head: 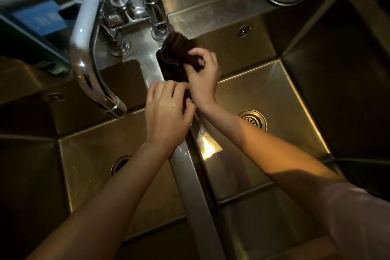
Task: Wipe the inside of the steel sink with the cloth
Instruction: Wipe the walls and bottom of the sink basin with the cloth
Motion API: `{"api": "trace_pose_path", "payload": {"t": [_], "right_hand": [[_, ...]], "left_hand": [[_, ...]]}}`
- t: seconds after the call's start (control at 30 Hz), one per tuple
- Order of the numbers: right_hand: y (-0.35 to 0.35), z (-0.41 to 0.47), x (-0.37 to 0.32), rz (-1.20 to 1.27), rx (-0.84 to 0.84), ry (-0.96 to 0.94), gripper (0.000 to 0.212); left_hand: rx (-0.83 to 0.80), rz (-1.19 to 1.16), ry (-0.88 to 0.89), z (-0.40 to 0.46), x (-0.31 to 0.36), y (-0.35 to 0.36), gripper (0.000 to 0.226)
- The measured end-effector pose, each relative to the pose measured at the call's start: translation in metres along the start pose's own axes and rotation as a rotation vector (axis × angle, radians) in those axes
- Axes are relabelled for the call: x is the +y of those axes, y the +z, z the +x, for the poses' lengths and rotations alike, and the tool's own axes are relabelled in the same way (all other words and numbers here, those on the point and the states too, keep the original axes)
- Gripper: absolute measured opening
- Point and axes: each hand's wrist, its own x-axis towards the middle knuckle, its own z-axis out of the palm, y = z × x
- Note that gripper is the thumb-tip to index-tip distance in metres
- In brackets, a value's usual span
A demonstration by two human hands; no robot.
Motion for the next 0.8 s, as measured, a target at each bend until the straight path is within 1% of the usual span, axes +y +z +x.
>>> {"api": "trace_pose_path", "payload": {"t": [0.1, 0.2, 0.3, 0.37, 0.43, 0.53, 0.67, 0.8], "right_hand": [[-0.008, 0.009, -0.019, 0.020, -0.010, -0.031, 0.030], [-0.010, 0.009, -0.004, -0.053, -0.044, -0.044, 0.031], [-0.009, 0.004, 0.030, -0.113, -0.097, -0.008, 0.031], [-0.005, 0.000, 0.059, -0.165, -0.133, 0.069, 0.031], [-0.001, -0.005, 0.088, -0.252, -0.153, 0.149, 0.032], [0.000, -0.006, 0.124, -0.403, -0.170, 0.207, 0.033], [-0.001, -0.001, 0.140, -0.463, -0.140, 0.278, 0.032], [-0.004, 0.000, 0.123, -0.399, -0.053, 0.272, 0.031]], "left_hand": [[0.007, 0.006, -0.006, 0.000, -0.001, 0.002, 0.022], [0.011, 0.015, 0.005, -0.001, -0.002, 0.003, 0.022], [0.019, 0.011, 0.009, -0.001, -0.004, 0.005, 0.021], [0.028, 0.008, 0.013, -0.002, -0.005, 0.005, 0.020], [0.036, 0.007, 0.015, -0.001, -0.005, 0.006, 0.020], [0.035, 0.001, 0.017, -0.002, -0.006, 0.006, 0.018], [0.039, 0.000, 0.023, -0.002, -0.006, 0.006, 0.017], [0.027, -0.001, 0.018, -0.002, -0.006, 0.004, 0.019]]}}
